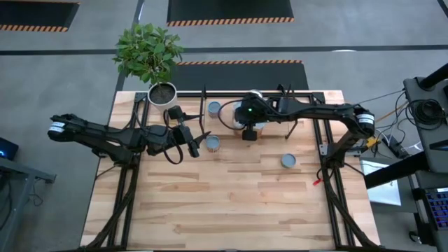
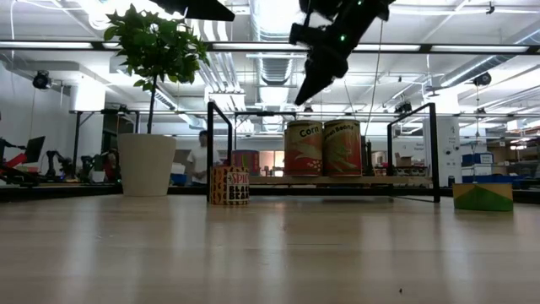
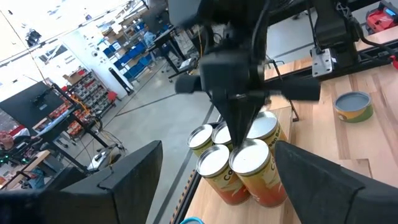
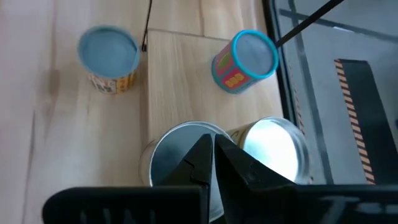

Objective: Pick and place cans onto a shelf
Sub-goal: Put the canned black beans on the shelf

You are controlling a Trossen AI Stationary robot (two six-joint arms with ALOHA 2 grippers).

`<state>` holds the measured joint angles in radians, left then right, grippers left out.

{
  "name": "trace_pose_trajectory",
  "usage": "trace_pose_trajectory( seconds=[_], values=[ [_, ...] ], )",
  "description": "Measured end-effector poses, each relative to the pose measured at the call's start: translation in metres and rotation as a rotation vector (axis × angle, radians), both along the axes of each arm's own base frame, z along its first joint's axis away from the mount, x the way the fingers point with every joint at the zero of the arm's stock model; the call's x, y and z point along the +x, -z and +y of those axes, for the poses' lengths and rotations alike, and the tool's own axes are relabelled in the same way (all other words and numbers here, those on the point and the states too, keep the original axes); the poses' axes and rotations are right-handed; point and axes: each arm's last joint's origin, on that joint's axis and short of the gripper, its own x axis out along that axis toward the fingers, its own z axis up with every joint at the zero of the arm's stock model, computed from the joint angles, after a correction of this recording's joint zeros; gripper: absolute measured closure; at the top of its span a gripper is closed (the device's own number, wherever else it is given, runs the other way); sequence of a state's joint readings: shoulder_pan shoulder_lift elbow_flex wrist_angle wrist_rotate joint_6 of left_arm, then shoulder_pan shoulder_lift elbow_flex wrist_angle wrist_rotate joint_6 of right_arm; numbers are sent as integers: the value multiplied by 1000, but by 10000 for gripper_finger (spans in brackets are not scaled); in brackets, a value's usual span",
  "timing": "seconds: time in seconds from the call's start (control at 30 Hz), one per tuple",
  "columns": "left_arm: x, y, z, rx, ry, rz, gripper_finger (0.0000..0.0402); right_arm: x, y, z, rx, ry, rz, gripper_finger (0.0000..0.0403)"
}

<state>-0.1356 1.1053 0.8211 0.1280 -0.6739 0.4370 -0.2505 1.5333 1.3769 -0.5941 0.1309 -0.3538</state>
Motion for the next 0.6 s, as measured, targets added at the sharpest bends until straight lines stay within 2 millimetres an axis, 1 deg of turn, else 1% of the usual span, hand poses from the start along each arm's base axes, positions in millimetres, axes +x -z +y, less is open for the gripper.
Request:
trace_pose_trajectory(
  seconds=[0.17, 0.33, 0.47, 0.6],
  values=[
    [0, 0, 0, -8, 0, -5, 112, -15, -26, 19, 58, 10, -89, 394],
    [0, 0, 0, -45, -3, -27, 112, -30, -47, 49, 238, -63, -175, 394],
    [0, 1, -1, -87, -6, -39, 112, -40, -52, 79, 312, -105, -173, 394],
    [-1, 4, -1, -116, -12, -25, 112, -49, -47, 104, 403, -94, -136, 394]
  ],
)
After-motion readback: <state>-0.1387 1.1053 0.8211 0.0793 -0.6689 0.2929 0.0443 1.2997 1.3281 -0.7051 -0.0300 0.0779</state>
